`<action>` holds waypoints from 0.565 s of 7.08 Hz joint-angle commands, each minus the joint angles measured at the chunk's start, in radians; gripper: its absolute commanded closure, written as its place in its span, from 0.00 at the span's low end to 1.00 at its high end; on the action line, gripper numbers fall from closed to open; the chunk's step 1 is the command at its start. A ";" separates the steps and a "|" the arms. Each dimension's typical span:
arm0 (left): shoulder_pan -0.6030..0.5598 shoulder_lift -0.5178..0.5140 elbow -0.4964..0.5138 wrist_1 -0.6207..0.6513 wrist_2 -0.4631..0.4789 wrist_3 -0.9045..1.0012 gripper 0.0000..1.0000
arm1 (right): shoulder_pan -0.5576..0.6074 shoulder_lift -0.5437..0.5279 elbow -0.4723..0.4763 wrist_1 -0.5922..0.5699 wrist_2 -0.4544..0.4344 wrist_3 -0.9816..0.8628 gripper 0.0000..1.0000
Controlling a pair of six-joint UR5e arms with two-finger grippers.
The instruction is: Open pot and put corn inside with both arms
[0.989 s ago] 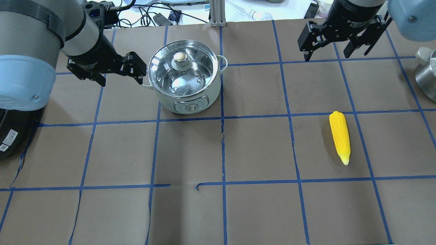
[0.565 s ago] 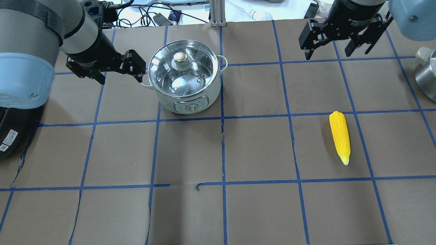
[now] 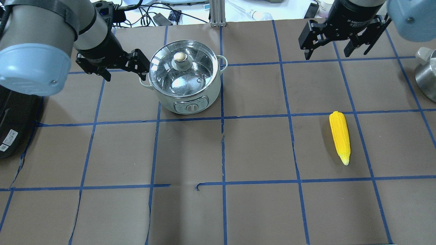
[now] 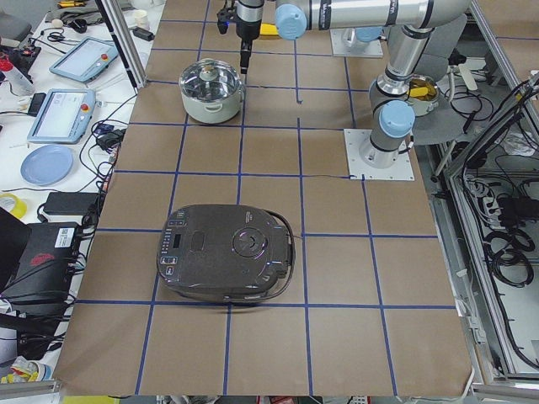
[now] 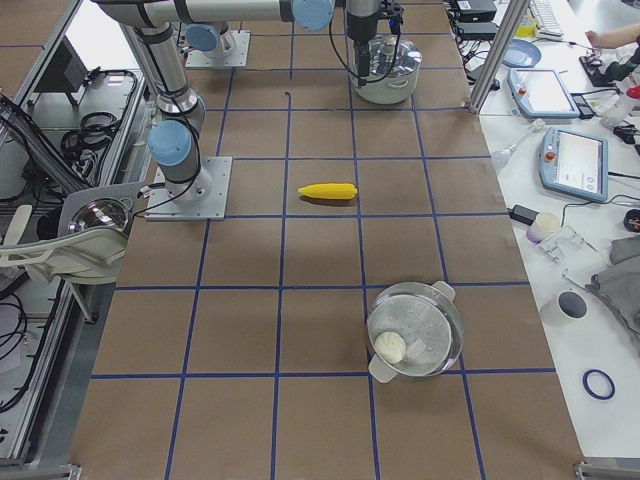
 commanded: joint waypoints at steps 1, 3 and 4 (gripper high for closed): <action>-0.011 -0.145 0.074 0.068 -0.001 -0.081 0.00 | -0.045 0.030 0.002 -0.037 0.003 -0.007 0.00; -0.064 -0.290 0.253 0.053 -0.002 -0.152 0.00 | -0.116 0.085 0.022 -0.086 0.002 -0.042 0.00; -0.101 -0.357 0.331 0.030 0.003 -0.210 0.00 | -0.154 0.094 0.046 -0.097 0.005 -0.057 0.00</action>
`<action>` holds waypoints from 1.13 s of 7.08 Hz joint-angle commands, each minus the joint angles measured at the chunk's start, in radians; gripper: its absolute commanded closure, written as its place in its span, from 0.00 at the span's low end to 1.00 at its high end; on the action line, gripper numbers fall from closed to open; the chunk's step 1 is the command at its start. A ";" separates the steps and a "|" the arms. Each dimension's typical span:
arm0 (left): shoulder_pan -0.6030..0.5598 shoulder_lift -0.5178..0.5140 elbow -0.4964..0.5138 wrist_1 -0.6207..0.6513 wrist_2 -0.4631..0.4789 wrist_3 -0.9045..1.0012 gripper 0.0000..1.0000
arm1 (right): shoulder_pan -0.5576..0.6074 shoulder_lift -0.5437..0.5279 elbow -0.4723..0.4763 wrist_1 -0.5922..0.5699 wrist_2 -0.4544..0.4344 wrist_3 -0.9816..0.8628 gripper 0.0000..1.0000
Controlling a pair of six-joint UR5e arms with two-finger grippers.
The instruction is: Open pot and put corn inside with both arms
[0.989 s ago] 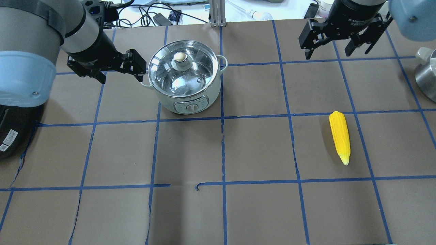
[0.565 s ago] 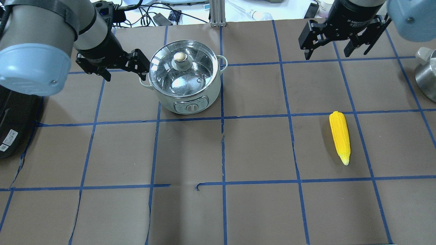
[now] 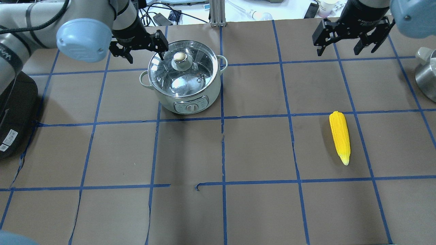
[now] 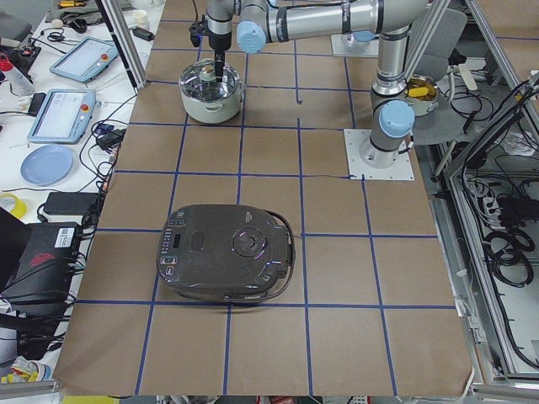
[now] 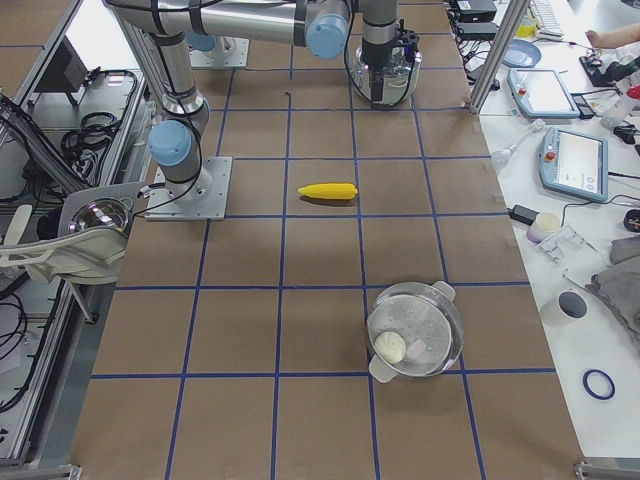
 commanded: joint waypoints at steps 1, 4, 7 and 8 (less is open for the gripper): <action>-0.061 -0.141 0.134 -0.012 0.004 -0.074 0.00 | -0.071 0.033 0.077 -0.083 0.002 -0.049 0.00; -0.090 -0.172 0.138 -0.008 0.006 -0.095 0.00 | -0.116 0.038 0.187 -0.216 0.002 -0.102 0.00; -0.092 -0.181 0.133 -0.001 0.008 -0.082 0.05 | -0.168 0.049 0.394 -0.385 0.004 -0.131 0.00; -0.092 -0.183 0.133 -0.001 0.006 -0.083 0.27 | -0.210 0.049 0.500 -0.503 0.019 -0.164 0.00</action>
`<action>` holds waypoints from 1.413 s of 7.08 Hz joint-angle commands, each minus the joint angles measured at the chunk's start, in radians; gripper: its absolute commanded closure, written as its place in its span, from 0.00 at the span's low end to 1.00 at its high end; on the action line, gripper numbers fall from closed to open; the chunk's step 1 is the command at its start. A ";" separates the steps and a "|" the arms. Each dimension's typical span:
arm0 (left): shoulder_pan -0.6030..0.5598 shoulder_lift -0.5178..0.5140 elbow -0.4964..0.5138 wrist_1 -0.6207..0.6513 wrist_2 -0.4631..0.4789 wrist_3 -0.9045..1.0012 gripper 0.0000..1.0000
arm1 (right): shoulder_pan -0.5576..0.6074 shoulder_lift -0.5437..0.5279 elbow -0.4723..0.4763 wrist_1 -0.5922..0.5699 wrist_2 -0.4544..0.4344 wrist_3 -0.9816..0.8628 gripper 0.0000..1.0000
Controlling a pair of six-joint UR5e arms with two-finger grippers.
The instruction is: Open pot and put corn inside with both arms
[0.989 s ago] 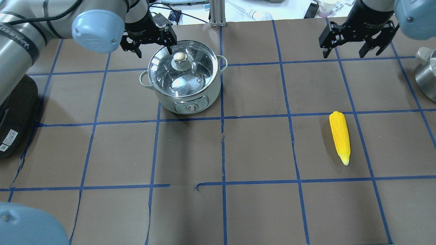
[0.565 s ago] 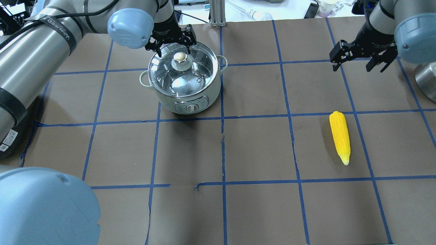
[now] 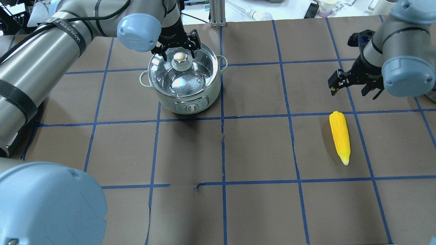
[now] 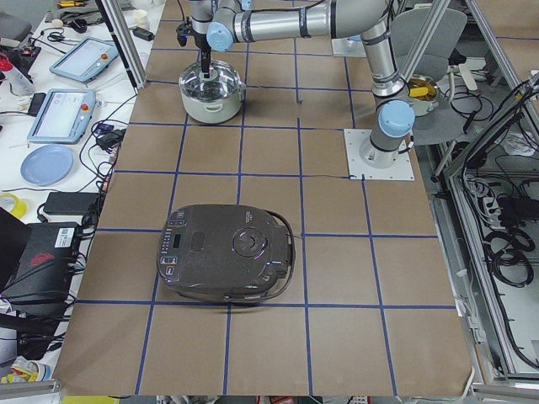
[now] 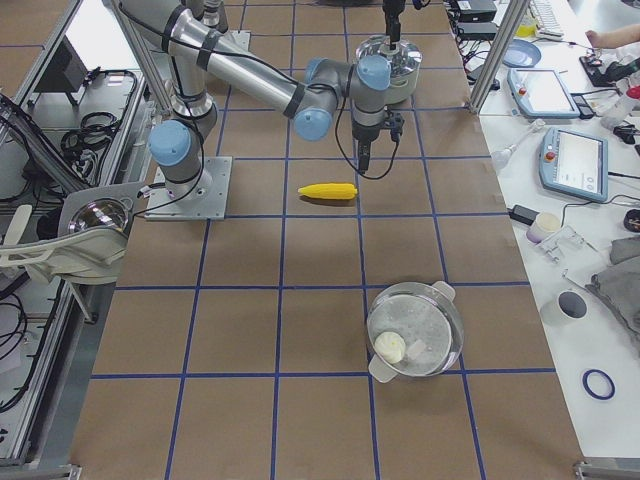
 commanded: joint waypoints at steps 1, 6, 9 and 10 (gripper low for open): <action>0.000 -0.003 0.000 -0.001 -0.001 0.002 0.37 | -0.058 0.002 0.216 -0.248 0.031 -0.035 0.00; 0.001 0.049 0.041 -0.016 0.001 0.004 1.00 | -0.058 0.091 0.256 -0.347 0.026 -0.060 0.00; 0.139 0.104 0.046 -0.228 0.083 0.220 1.00 | -0.057 0.087 0.255 -0.338 0.031 -0.058 0.60; 0.195 0.129 0.008 -0.235 0.085 0.265 1.00 | -0.054 0.082 0.252 -0.340 0.028 -0.059 0.69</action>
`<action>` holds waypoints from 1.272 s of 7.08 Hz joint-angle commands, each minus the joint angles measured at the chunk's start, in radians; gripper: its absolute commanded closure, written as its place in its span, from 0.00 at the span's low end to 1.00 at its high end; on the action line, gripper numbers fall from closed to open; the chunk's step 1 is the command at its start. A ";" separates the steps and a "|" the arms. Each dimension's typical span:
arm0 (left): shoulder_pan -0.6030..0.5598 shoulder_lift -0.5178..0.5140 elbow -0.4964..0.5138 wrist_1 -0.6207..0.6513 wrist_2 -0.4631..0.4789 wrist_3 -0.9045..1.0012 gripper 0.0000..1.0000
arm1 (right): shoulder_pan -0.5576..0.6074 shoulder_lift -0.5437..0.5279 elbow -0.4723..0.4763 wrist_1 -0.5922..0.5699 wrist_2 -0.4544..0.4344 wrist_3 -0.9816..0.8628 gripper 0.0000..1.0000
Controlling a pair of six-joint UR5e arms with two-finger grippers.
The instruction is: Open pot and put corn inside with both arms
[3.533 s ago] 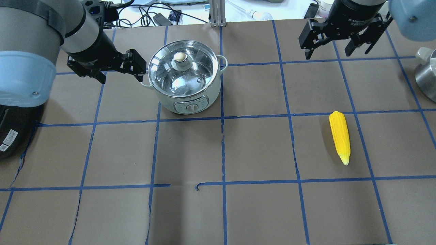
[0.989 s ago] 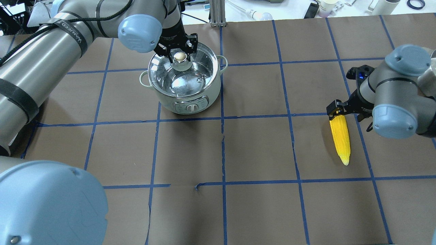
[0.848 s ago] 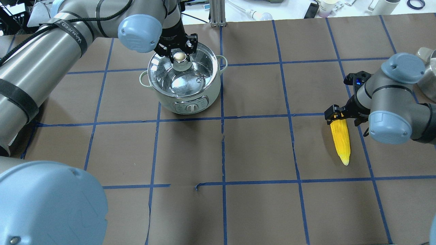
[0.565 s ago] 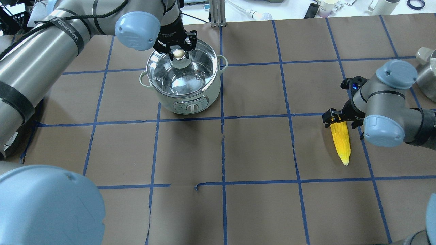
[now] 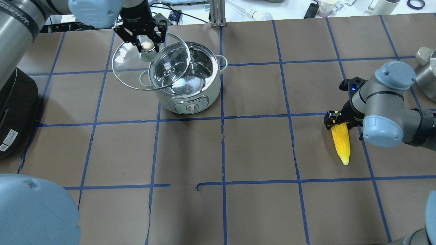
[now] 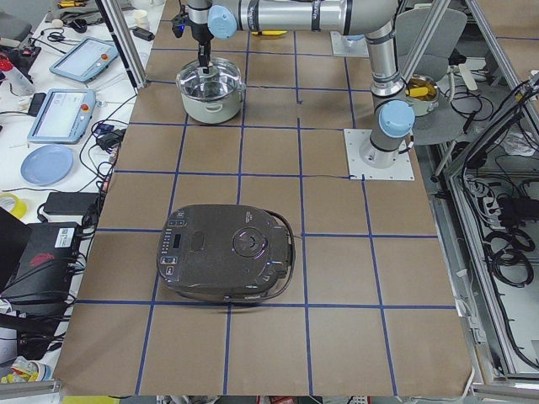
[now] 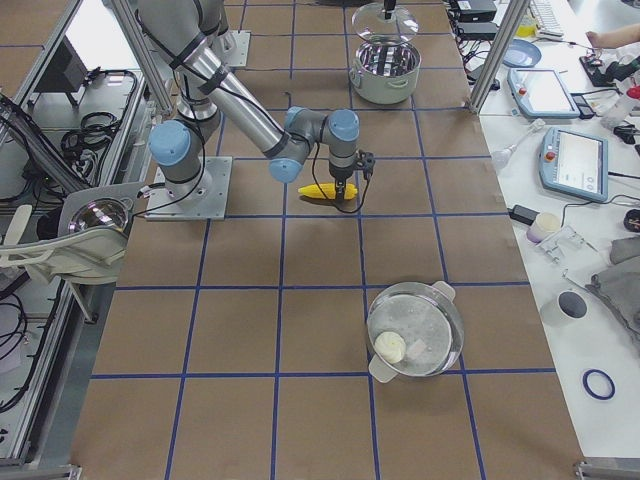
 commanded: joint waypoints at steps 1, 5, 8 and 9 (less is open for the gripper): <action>0.130 0.034 -0.086 -0.013 0.019 0.173 1.00 | 0.013 -0.021 -0.017 0.005 -0.010 -0.005 0.70; 0.374 0.063 -0.418 0.360 0.046 0.437 1.00 | 0.197 -0.020 -0.386 0.394 -0.049 0.061 0.74; 0.408 0.073 -0.612 0.577 -0.026 0.442 1.00 | 0.306 0.047 -0.620 0.447 -0.073 0.124 0.72; 0.421 0.079 -0.649 0.590 -0.074 0.444 1.00 | 0.381 0.124 -0.727 0.479 -0.076 0.204 0.71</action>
